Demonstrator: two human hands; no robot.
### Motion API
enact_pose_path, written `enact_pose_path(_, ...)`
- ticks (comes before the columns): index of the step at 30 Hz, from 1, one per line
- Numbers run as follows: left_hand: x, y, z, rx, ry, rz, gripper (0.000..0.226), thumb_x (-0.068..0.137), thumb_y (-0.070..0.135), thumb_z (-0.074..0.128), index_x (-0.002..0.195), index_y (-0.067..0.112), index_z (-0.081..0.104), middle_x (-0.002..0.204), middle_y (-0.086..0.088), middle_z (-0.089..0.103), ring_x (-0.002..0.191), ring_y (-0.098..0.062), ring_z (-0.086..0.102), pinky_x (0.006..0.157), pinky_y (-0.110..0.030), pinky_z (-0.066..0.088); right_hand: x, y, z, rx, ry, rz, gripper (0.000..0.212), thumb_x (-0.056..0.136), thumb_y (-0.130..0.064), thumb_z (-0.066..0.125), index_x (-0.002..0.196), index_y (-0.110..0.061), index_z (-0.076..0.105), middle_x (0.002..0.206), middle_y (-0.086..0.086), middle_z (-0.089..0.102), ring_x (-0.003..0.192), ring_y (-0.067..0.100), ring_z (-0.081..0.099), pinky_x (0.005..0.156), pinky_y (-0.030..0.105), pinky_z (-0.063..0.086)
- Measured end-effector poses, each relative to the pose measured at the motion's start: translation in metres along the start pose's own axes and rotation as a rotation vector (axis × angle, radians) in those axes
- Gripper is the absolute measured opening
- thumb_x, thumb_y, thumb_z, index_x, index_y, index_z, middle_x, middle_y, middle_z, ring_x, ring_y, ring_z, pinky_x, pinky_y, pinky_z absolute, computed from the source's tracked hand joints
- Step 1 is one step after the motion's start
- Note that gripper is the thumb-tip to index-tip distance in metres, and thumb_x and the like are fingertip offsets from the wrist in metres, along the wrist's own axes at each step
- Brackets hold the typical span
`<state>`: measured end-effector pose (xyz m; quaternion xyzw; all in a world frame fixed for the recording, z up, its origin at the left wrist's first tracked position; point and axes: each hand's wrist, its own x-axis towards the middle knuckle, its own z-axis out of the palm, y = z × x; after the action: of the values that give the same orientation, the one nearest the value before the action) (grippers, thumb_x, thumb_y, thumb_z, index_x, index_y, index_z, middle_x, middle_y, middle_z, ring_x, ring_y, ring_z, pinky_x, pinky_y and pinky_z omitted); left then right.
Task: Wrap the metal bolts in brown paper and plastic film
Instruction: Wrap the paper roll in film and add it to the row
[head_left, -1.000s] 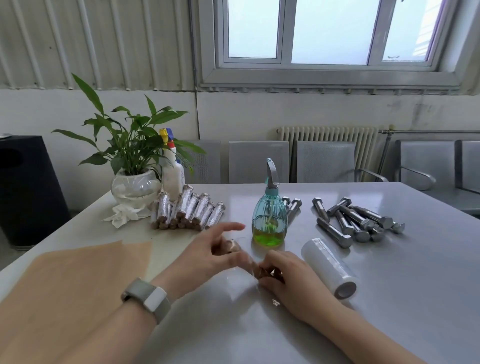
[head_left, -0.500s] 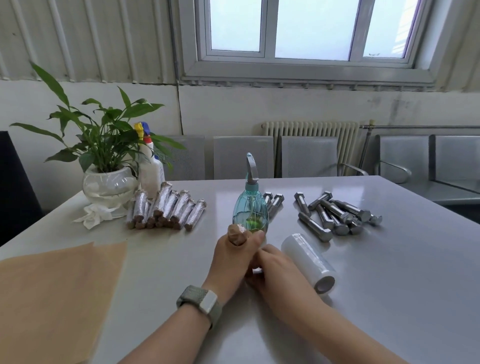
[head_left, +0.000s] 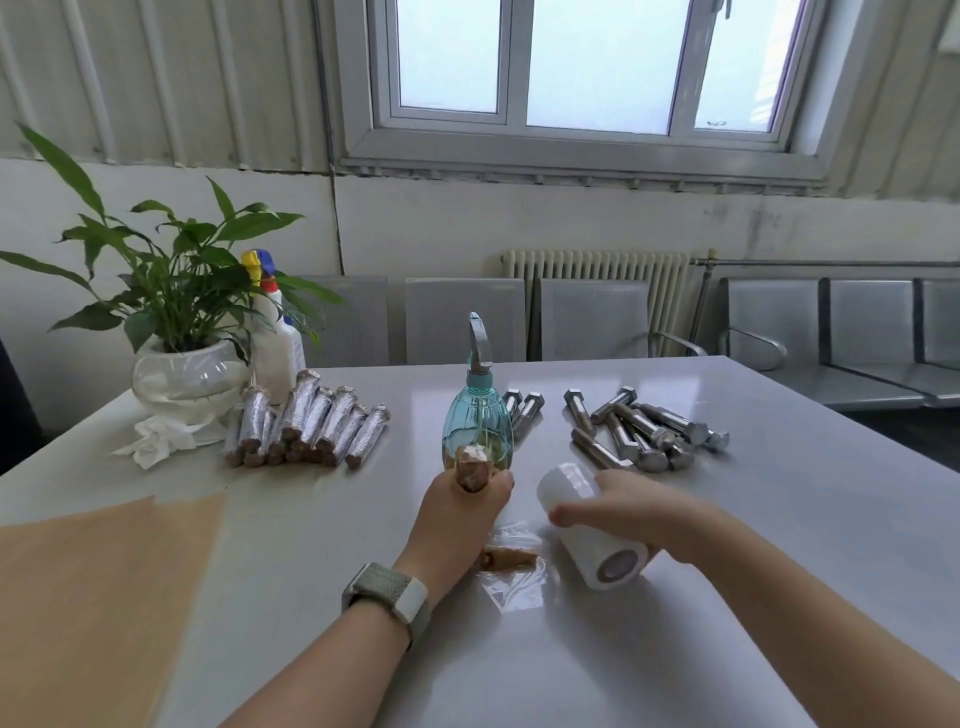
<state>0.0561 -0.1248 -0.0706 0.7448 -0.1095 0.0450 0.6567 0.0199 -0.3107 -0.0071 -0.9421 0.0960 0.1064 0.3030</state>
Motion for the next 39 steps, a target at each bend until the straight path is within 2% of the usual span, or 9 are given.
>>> enact_pose_path(4,0.002,-0.004,0.003,-0.116,-0.066,-0.072,0.06,0.066,0.069,0.071,0.085,0.013,0.068,0.079,-0.005,0.061,0.073,-0.022,0.06,0.075,-0.051,0.06,-0.001,-0.007,-0.015,0.372,-0.084,-0.007,0.05,0.07,-0.051,0.073,0.1,-0.013,0.059,0.087,0.012,0.065,0.059,0.02,0.07,0.066,0.037,0.06)
enact_pose_path(8,-0.002,0.001,0.004,-0.215,-0.116,-0.038,0.08,0.051,0.081,0.073,0.095,0.013,0.069,0.093,-0.011,0.074,0.084,-0.027,0.073,0.066,-0.036,0.057,0.001,-0.025,-0.019,0.519,-0.202,-0.04,0.043,0.081,-0.04,0.072,0.108,-0.01,0.056,0.087,0.012,0.064,0.062,0.022,0.069,0.071,0.039,0.06)
enact_pose_path(13,-0.01,0.007,0.0,-0.239,-0.281,-0.009,0.059,0.065,0.072,0.07,0.095,0.022,0.06,0.07,-0.013,0.069,0.053,-0.031,0.065,0.05,-0.031,0.053,0.004,-0.039,-0.023,0.598,-0.258,0.013,0.053,0.075,-0.04,0.078,0.113,-0.013,0.052,0.097,0.018,0.061,0.06,0.024,0.069,0.066,0.036,0.059)
enact_pose_path(18,-0.013,0.013,0.005,-0.016,-0.238,0.104,0.033,0.073,0.068,0.056,0.059,0.039,0.059,0.045,0.006,0.045,0.035,-0.01,0.039,0.038,-0.021,0.035,0.004,-0.034,-0.026,0.612,-0.234,0.028,0.059,0.071,-0.041,0.08,0.114,-0.011,0.054,0.097,0.017,0.061,0.07,0.027,0.066,0.07,0.036,0.059)
enact_pose_path(21,-0.018,0.017,-0.002,-0.022,-0.26,0.093,0.026,0.076,0.067,0.06,0.077,0.041,0.056,0.052,0.012,0.043,0.041,-0.007,0.035,0.04,-0.023,0.032,0.0,-0.028,-0.026,0.599,-0.234,0.016,0.053,0.074,-0.04,0.078,0.113,-0.011,0.057,0.096,0.016,0.061,0.075,0.027,0.064,0.074,0.036,0.059)
enact_pose_path(24,-0.027,0.025,-0.021,-0.036,-0.326,0.051,0.051,0.075,0.07,0.059,0.105,0.032,0.043,0.055,0.013,0.043,0.042,-0.006,0.033,0.039,-0.02,0.03,-0.006,-0.024,-0.024,0.637,-0.24,-0.005,0.044,0.078,-0.033,0.076,0.111,-0.008,0.061,0.086,0.012,0.063,0.067,0.023,0.063,0.067,0.032,0.057)
enact_pose_path(28,-0.046,0.039,-0.053,-0.201,-0.427,-0.073,0.036,0.084,0.047,0.045,0.118,0.036,0.045,0.057,0.001,0.037,0.044,-0.009,0.032,0.036,-0.019,0.026,-0.019,-0.034,-0.021,0.568,-0.311,-0.127,0.035,0.086,-0.025,0.068,0.116,-0.011,0.057,0.091,0.011,0.072,0.069,0.015,0.069,0.059,0.027,0.054)
enact_pose_path(34,-0.079,0.028,-0.072,-0.198,-0.487,-0.073,0.036,0.093,0.038,0.05,0.103,0.003,0.046,0.066,-0.003,0.039,0.058,-0.017,0.033,0.046,-0.021,0.028,-0.032,-0.064,-0.009,0.339,-0.29,-0.246,0.034,0.085,-0.027,0.072,0.112,-0.015,0.054,0.101,0.01,0.062,0.084,0.019,0.064,0.062,0.027,0.055)
enact_pose_path(39,-0.079,0.025,-0.079,-0.264,-0.577,-0.091,0.021,0.091,0.035,0.052,0.108,0.023,0.052,0.07,-0.002,0.039,0.047,-0.009,0.044,0.041,-0.019,0.039,-0.032,-0.073,-0.011,0.298,-0.298,-0.252,0.042,0.084,-0.028,0.073,0.119,-0.013,0.055,0.101,0.009,0.062,0.086,0.018,0.064,0.064,0.027,0.054)
